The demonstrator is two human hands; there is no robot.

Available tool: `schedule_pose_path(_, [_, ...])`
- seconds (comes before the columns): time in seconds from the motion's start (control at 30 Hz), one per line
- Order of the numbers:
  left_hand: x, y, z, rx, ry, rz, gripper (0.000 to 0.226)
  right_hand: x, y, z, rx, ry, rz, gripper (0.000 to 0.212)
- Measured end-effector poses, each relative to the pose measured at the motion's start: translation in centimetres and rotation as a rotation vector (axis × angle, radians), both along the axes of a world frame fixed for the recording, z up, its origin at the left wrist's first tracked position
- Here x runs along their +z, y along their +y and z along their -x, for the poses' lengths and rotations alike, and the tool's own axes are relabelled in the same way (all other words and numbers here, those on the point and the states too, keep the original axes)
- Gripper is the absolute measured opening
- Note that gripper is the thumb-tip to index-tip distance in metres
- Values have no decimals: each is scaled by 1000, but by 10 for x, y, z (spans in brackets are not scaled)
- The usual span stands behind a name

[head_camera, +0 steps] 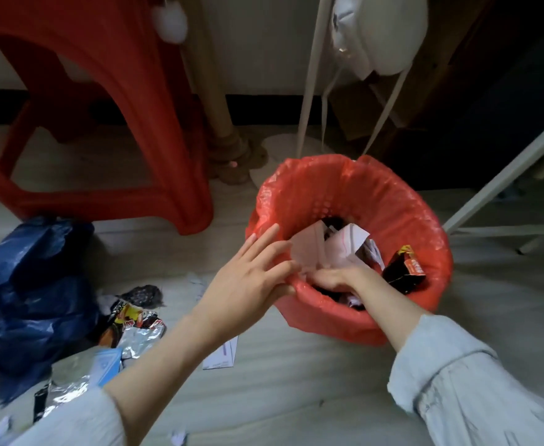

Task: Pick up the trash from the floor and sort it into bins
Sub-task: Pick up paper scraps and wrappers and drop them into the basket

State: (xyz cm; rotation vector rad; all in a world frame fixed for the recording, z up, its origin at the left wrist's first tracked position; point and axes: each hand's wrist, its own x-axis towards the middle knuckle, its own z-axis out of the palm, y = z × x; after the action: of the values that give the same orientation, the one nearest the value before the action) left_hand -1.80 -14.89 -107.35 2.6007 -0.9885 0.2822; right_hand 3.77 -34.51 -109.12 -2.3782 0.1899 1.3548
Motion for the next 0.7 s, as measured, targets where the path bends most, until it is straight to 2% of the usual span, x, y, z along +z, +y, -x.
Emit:
schedule_pose_path(0.1, [-1, 0, -1, 13, 13, 14, 38, -11, -7, -11, -2, 77, 24, 43])
schedule_pose_path(0.23, [-4, 2, 1, 38, 41, 13, 46, 7, -6, -8, 85, -56, -10, 48])
schedule_pose_path(0.37, [-3, 2, 4, 70, 61, -31, 52, 51, -7, 11, 86, -308, -8, 48])
schedule_pose_path(0.5, [5, 2, 9, 81, 118, -72, 55, 91, -7, 35, 28, -618, -109, 44])
schedule_pose_path(0.7, [15, 23, 38, 123, 187, 102, 50, 113, 12, 98, -156, -967, -253, 36])
